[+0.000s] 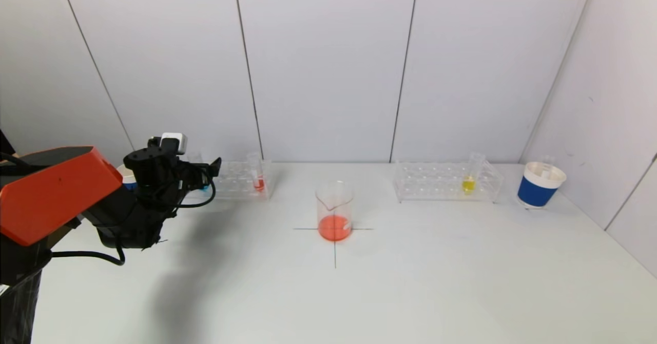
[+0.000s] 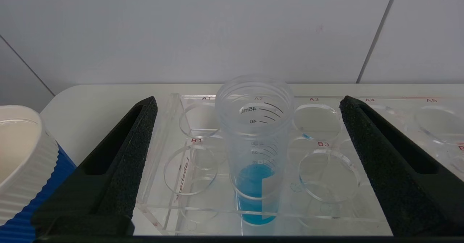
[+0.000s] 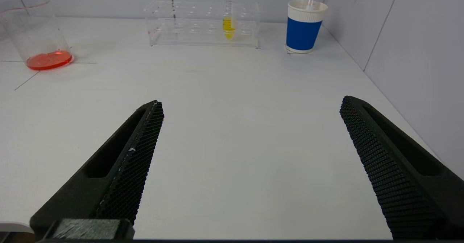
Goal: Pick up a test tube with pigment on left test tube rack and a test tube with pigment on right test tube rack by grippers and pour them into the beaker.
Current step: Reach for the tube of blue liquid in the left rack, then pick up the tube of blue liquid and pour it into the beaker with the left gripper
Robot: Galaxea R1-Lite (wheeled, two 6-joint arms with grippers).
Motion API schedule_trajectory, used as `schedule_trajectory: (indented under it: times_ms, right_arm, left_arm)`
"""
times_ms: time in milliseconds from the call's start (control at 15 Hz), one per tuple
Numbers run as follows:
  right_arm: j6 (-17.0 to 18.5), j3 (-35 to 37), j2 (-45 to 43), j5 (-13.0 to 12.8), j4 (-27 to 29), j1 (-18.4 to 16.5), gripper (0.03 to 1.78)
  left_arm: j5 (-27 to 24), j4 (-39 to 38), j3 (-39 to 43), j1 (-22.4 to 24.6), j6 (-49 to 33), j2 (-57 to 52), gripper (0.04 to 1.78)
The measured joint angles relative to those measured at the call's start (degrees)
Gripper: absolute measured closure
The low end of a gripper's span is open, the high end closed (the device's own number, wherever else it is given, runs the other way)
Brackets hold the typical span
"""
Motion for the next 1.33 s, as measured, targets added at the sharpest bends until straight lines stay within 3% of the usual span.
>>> schedule_trajectory:
  times_ms: [200,333,467,733,800,1333]
  right_arm:
    - [0.0,0.0,0.0,0.0,-0.02,0.0,0.04]
    - [0.0,0.0,0.0,0.0,-0.02,0.0,0.04]
    - [0.0,0.0,0.0,0.0,0.0,0.0,0.04]
    - [0.01,0.0,0.0,0.01,-0.02,0.0,0.04]
    - [0.01,0.0,0.0,0.0,-0.02,0.0,0.04]
    - [0.01,0.0,0.0,0.0,-0.02,0.0,0.04]
  left_arm:
    - [-0.02,-0.05,-0.09,-0.06,0.04,0.06,0.11]
    - [-0.1,-0.05,-0.13,-0.06,0.01,0.06,0.28]
    - [-0.05,-0.06,-0.13,-0.11,0.01,0.09,0.53]
    - [-0.1,-0.06,-0.17,-0.09,-0.02,0.06,1.27]
    - [-0.1,-0.05,-0.2,-0.12,0.01,0.09,1.34]
    - [-0.02,-0.05,-0.44,-0.09,0.01,0.17,1.37]
